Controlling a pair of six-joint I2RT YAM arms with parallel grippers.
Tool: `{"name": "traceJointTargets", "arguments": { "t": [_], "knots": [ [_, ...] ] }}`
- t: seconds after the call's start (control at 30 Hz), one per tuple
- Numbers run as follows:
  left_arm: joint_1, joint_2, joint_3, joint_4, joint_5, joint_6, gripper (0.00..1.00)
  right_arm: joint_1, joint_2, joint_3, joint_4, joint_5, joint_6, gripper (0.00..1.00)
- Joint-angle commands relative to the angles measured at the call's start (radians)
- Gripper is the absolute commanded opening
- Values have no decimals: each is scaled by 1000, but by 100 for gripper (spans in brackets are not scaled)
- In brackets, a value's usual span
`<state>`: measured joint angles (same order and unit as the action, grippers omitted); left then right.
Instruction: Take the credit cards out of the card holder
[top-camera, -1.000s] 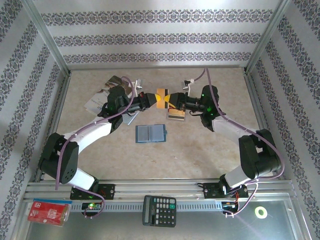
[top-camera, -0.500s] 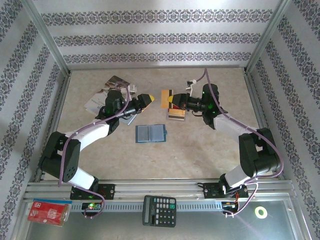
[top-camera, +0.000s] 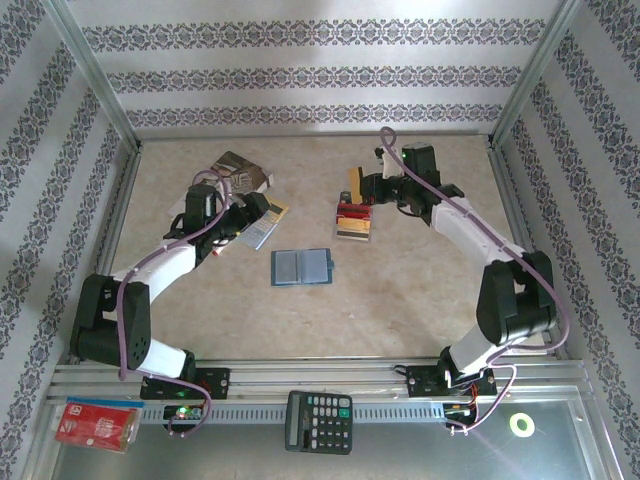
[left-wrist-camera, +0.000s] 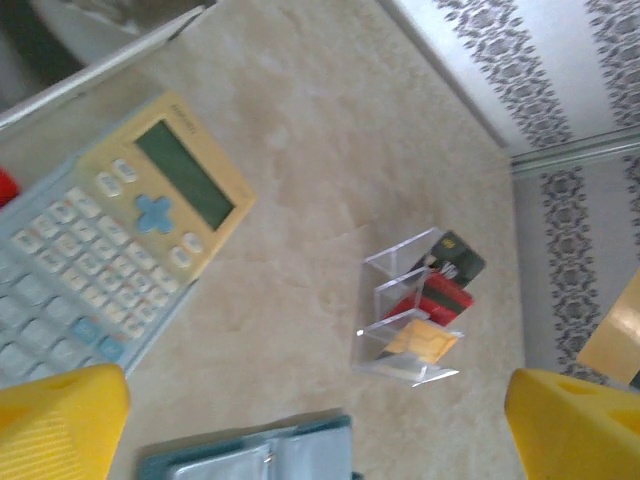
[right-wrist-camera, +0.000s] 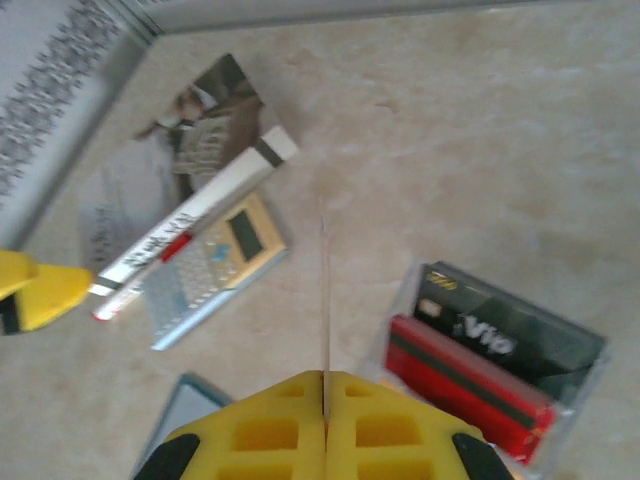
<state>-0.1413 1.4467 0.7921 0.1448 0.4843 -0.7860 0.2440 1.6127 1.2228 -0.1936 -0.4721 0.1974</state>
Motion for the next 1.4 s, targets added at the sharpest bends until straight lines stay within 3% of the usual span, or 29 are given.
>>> {"name": "traceJointTargets", "arguments": {
  "t": [0.0,0.3,0.7,0.97,1.37],
  "knots": [
    [15,-39,59,-122,-45,129,100,-9,54,58,-113,71,-201,0],
    [28,-55,168,-260,-155,255,100,1,174,260,-369,49,-522,0],
    [28,-43,167,-238,-87,222,100,37,201,297,-500,-42,-859,0],
    [28,-109,132,-294,-92,255,100,75,285,393,-572,69,-960,0],
    [28,-100,125,-274,-70,228,100,79,373,455,-657,101,-1097,0]
  ]
}}
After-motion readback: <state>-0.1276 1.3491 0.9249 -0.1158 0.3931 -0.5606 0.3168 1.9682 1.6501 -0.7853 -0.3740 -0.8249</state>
